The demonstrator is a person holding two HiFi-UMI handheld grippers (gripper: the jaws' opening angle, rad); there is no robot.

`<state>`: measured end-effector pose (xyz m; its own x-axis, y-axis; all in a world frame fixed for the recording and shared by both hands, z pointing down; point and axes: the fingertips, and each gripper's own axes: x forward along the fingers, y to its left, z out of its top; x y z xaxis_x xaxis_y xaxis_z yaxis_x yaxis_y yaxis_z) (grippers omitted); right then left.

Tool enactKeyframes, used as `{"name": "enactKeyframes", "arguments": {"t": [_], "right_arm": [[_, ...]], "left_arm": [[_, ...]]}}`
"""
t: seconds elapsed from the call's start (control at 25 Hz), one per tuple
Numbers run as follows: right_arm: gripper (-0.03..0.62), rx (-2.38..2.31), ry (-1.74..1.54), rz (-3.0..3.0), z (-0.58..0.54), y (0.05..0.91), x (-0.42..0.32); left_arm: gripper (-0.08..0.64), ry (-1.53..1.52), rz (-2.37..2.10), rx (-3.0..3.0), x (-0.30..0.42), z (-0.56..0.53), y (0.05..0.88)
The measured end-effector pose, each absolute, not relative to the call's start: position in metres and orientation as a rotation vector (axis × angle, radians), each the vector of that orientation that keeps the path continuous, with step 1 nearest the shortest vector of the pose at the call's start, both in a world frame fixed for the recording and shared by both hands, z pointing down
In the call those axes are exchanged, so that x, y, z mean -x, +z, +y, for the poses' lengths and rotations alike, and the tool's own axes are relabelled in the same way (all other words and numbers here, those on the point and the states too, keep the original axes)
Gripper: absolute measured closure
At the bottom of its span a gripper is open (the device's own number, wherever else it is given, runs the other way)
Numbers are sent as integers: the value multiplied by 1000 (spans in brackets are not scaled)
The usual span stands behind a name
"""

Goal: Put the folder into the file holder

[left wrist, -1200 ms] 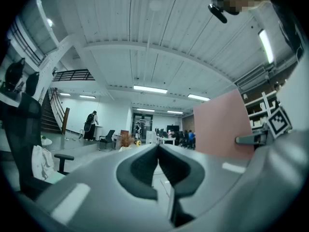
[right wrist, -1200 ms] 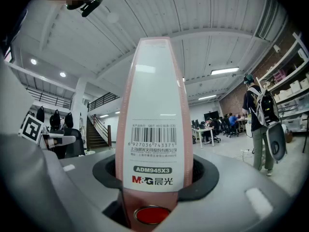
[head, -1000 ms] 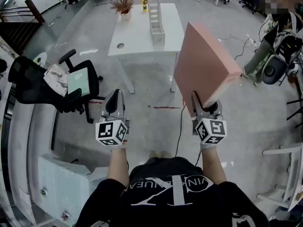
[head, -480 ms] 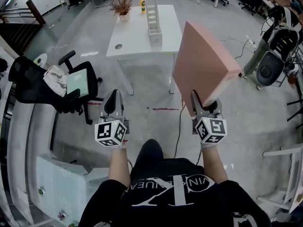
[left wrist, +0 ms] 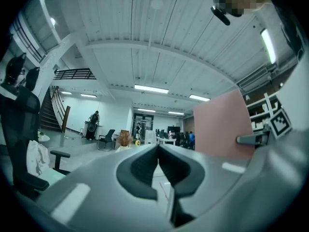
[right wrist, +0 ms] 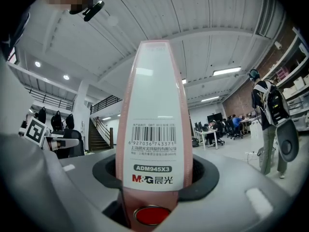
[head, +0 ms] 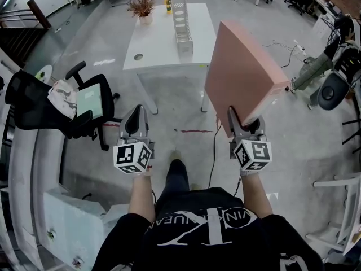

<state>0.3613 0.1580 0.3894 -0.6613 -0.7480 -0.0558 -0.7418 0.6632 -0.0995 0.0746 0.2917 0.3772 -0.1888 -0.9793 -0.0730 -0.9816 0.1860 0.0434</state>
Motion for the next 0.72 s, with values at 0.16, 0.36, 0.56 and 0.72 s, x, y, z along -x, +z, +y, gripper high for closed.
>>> {"name": "enactKeyframes", "arguments": {"t": [0.16,0.36,0.56,0.72], "right_arm": [[307,1256,-105,2768,132,384,-338],[307,1269,-94,2766,99,380,-307],[307,1294,-112,2765,71,380,-277],[307,1318,-119,2761,49,379,-251]], "left_arm": [[560,120,2403,1987,-49,267,375],[560,150,2412,1991,-16,232,371],[560,133,2387,2041,8,195,372],[560,126,2378,2062,37,169,371]]}}
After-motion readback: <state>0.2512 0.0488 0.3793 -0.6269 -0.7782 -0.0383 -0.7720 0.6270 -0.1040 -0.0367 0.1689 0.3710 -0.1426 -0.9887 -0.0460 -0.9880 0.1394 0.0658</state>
